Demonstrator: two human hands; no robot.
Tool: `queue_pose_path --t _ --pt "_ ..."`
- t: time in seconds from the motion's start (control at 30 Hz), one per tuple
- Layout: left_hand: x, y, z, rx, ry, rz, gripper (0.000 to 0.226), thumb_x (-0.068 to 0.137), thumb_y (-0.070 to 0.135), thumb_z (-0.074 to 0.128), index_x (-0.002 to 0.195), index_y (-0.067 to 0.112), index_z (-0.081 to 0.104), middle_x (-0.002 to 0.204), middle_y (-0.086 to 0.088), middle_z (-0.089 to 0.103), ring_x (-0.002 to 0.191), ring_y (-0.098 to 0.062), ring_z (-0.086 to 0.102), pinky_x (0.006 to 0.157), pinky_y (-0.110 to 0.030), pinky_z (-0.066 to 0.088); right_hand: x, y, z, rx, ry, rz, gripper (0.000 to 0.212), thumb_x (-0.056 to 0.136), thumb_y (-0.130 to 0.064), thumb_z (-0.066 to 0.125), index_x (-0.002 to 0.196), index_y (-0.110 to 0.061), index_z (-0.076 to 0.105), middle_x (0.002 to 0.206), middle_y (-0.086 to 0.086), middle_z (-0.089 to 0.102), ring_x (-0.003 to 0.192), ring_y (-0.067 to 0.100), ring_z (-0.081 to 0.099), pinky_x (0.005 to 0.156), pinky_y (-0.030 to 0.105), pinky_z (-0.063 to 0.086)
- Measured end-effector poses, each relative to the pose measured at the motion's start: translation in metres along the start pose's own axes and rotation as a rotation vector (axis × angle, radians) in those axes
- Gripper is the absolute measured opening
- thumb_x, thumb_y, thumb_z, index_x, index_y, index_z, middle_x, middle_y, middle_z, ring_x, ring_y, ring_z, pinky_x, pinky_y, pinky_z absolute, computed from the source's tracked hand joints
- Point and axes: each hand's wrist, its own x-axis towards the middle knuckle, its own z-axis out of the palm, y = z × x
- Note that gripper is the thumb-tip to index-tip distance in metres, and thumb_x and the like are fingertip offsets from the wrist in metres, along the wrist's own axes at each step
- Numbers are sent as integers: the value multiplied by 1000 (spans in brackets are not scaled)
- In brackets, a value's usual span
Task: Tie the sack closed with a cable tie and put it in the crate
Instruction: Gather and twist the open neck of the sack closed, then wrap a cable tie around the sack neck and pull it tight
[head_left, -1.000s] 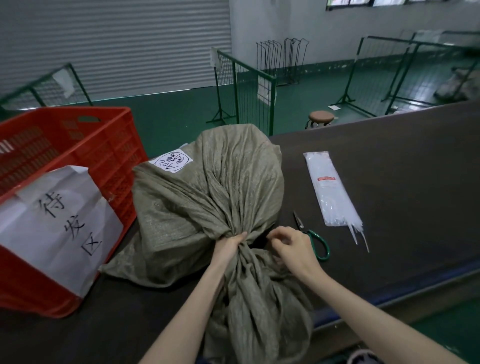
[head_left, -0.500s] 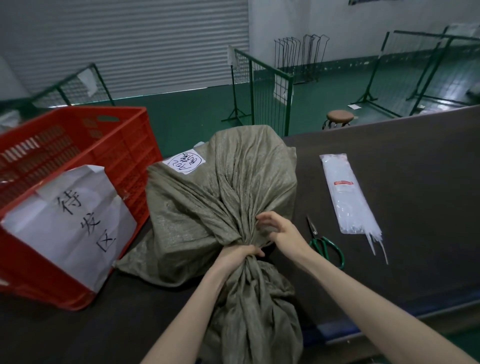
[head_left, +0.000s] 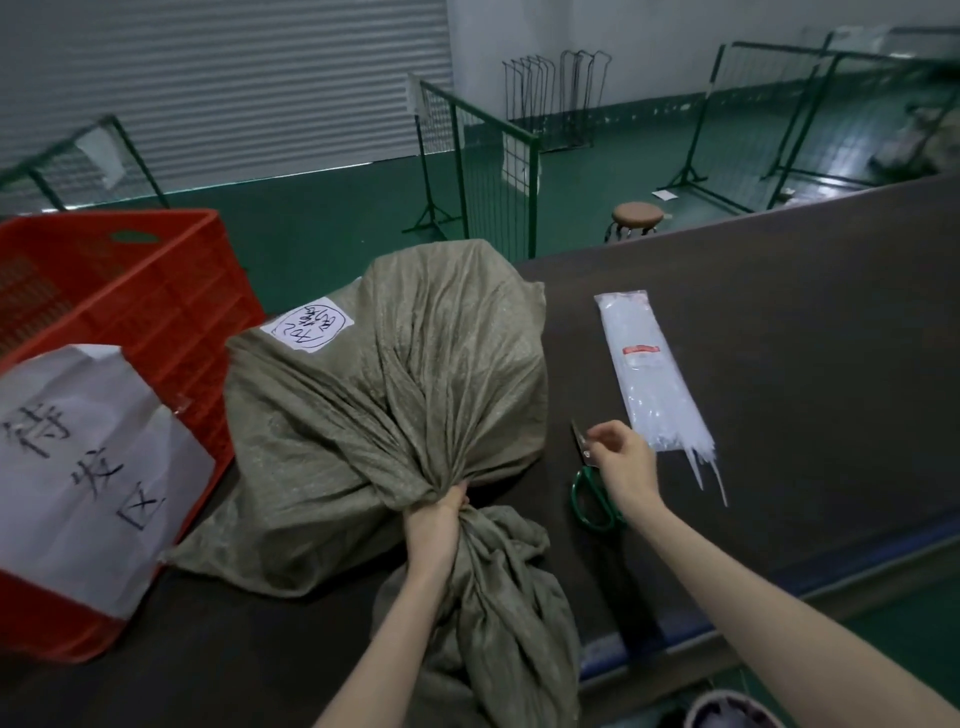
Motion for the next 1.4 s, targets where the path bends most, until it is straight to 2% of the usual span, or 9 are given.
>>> queue_pose_path --t 0.2,0.27,0.37,0.47,0.63,0.87,1.0,1.13,1.4 --pt "10 -17 1 12 56 47 64 61 37 74 115 4 64 119 -12 67 113 -26 60 110 -44 38 13 37 -48 -332 137 91 16 84 -7 56 98 -7 63 99 14 68 93 33 62 74 33 43" --pt "8 -14 4 -7 60 42 60 63 32 75 115 3 64 118 -12 67 112 -26 61 110 -44 39 17 45 -67 -494 162 108 14 84 -9 56 96 -5 61 100 17 65 92 36 60 71 34 42" --pt "7 -11 5 -42 61 24 46 74 16 75 116 2 63 119 -13 66 111 -25 61 109 -41 40 25 58 -91 -717 152 108 20 86 -13 56 103 -2 58 109 21 59 100 38 54 80 43 44" --pt "7 -11 6 -68 93 62 52 75 13 75 124 3 58 126 -10 62 117 -23 58 112 -40 36 32 69 -102 -842 90 162 30 88 -19 57 112 0 54 117 22 54 109 39 49 87 45 43" --pt "7 -9 9 -107 130 92 52 79 3 70 128 1 52 131 -8 57 122 -21 52 114 -36 31 38 69 -96 -892 -7 214 36 92 -26 52 117 0 50 124 23 48 115 40 46 92 47 41" --pt "6 -10 9 -98 120 98 56 77 3 72 129 1 52 133 -8 56 124 -21 51 115 -36 29 40 71 -92 -851 1 274 36 94 -17 44 124 3 46 127 26 46 114 42 48 92 47 41" --pt "5 -8 9 -125 118 107 54 78 1 71 129 1 52 128 -6 56 122 -19 51 111 -28 30 42 68 -90 -785 30 256 32 93 -15 45 116 6 51 123 27 49 109 43 51 86 47 44" --pt "8 -9 8 -115 111 90 55 77 2 72 129 1 52 131 -10 57 123 -22 52 115 -37 30 37 60 -90 -692 63 302 23 89 -14 55 106 3 53 111 27 59 100 43 58 78 43 46" --pt "7 -9 4 -129 82 29 56 75 7 74 127 2 55 128 -9 61 118 -23 56 113 -39 34 30 54 -93 -567 89 362 22 83 -9 64 100 -1 52 110 26 59 100 43 58 76 41 44"
